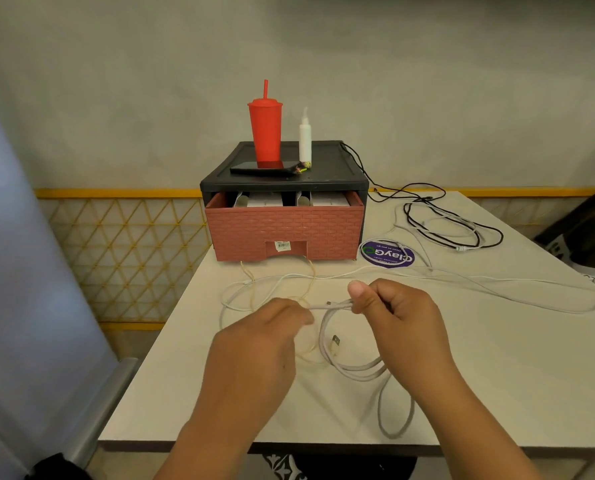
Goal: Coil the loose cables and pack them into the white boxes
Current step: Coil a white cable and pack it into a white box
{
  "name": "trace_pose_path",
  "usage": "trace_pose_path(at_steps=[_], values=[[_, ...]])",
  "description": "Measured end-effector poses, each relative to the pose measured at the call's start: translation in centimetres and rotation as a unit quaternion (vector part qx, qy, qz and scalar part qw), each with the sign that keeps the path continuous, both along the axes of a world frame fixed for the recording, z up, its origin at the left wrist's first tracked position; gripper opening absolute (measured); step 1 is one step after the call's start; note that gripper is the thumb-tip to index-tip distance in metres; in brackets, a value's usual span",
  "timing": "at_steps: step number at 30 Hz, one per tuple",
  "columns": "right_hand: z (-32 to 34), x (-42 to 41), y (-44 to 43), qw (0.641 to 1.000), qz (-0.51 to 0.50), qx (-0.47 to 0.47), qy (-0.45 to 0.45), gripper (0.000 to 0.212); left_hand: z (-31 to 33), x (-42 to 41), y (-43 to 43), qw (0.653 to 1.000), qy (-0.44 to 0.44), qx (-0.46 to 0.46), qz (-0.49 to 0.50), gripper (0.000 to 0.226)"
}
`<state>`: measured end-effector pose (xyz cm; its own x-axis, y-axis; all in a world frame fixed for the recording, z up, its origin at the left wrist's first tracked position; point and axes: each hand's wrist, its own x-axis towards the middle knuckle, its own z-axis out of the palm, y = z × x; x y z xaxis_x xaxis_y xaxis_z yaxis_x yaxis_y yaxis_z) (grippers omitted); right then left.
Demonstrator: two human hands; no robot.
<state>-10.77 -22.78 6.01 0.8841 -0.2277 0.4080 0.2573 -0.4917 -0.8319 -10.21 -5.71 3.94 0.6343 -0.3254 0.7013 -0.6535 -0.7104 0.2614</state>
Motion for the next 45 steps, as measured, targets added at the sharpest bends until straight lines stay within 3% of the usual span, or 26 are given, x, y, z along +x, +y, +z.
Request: trace_pose_path(at_steps=[3, 6, 9, 13, 15, 17, 21, 25, 29, 33, 38, 41, 43, 45], values=[[0.5, -0.1, 0.3, 0.992, 0.05, 0.11, 0.023, 0.039, 0.9, -0.9, -1.4, 0.974, 0.129, -0.182, -0.033, 0.029], [0.6, 0.0, 0.6, 0.98, 0.063, 0.185, 0.027, 0.041, 1.8, -2.1, -3.0, 0.858, 0.346, -0.361, -0.116, 0.02], [0.7, -0.3, 1.1, 0.979, 0.053, 0.197, 0.009, 0.042, 1.8, -2.4, -3.9, 0.797, 0.413, -0.418, -0.137, 0.009], [0.8, -0.7, 1.4, 0.986, 0.036, 0.158, -0.035, 0.041, 2.1, -2.7, -4.1, 0.699, 0.459, -0.522, -0.167, 0.012], [0.9, -0.7, 1.4, 0.987, 0.039, 0.145, -0.05, 0.035, 2.3, -2.6, -3.8, 0.645, 0.471, -0.568, -0.197, 0.03], [1.1, -0.7, 1.4, 0.986, 0.061, 0.146, -0.055, 0.03, 2.4, -2.6, -3.6, 0.616, 0.47, -0.596, -0.213, 0.043], [1.4, -0.9, 1.6, 0.983, 0.094, 0.139, -0.068, 0.021, 2.7, -2.6, -3.4, 0.547, 0.473, -0.649, -0.237, 0.043], [1.7, -0.8, 1.5, 0.981, 0.1, 0.145, -0.081, 0.028, 2.7, -2.5, -3.0, 0.476, 0.492, -0.672, -0.282, 0.039], [1.6, -0.5, 1.4, 0.982, 0.109, 0.132, -0.085, 0.03, 2.4, -2.2, -2.8, 0.405, 0.479, -0.716, -0.306, 0.068], [0.8, -0.4, 1.2, 0.984, 0.131, 0.11, -0.059, 0.01, 2.0, -1.9, -2.7, 0.398, 0.485, -0.721, -0.296, 0.073], [1.1, -0.5, 0.9, 0.983, 0.123, 0.128, -0.044, 0.016, 1.4, -1.3, -1.9, 0.431, 0.525, -0.647, -0.347, 0.062], [1.7, -0.6, 1.0, 0.971, 0.125, 0.2, -0.027, 0.021, 1.9, -1.3, -2.1, 0.506, 0.568, -0.563, -0.324, 0.027], [1.7, -0.5, 1.5, 0.959, 0.121, 0.256, -0.007, 0.027, 2.2, -1.5, -2.5, 0.561, 0.575, -0.522, -0.285, 0.038], [1.7, -0.3, 1.9, 0.946, 0.107, 0.307, 0.006, 0.034, 2.4, -1.7, -2.9, 0.582, 0.575, -0.504, -0.276, 0.038]])
